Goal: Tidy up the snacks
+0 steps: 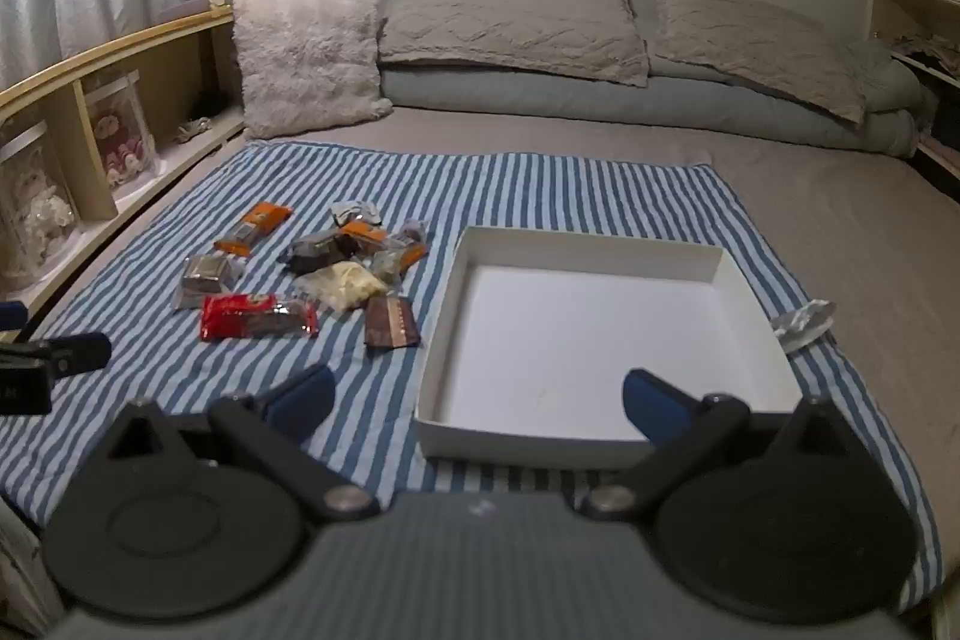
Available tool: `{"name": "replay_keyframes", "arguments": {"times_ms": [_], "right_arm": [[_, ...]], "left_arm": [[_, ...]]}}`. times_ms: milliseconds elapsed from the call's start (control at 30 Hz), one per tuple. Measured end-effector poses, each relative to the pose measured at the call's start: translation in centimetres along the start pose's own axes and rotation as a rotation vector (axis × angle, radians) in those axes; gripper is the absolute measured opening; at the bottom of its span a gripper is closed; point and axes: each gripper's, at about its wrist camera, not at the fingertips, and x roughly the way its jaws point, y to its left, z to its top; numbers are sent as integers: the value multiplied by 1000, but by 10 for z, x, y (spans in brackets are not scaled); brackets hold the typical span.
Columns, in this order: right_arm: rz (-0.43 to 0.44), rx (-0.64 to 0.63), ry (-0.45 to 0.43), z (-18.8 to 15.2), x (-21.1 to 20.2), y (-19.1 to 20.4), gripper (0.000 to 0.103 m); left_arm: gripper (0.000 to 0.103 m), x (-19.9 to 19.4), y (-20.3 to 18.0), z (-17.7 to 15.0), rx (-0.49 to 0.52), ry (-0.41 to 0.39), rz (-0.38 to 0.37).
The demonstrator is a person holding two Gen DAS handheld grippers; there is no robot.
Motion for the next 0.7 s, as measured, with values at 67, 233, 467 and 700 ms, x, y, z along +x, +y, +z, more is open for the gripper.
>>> {"name": "replay_keyframes", "arguments": {"times_ms": [67, 233, 467, 700], "right_arm": [[1, 0, 1, 0, 0, 0, 103], [0, 0, 2, 0, 1, 1, 103], [1, -1, 2, 0, 1, 1, 103], [1, -4, 2, 0, 1, 1, 103]], "left_arm": [[103, 0, 0, 0, -1, -1, 0], [103, 0, 0, 0, -3, 0, -2], [103, 0, 0, 0, -3, 0, -3], [103, 0, 0, 0, -4, 0, -2]]}}
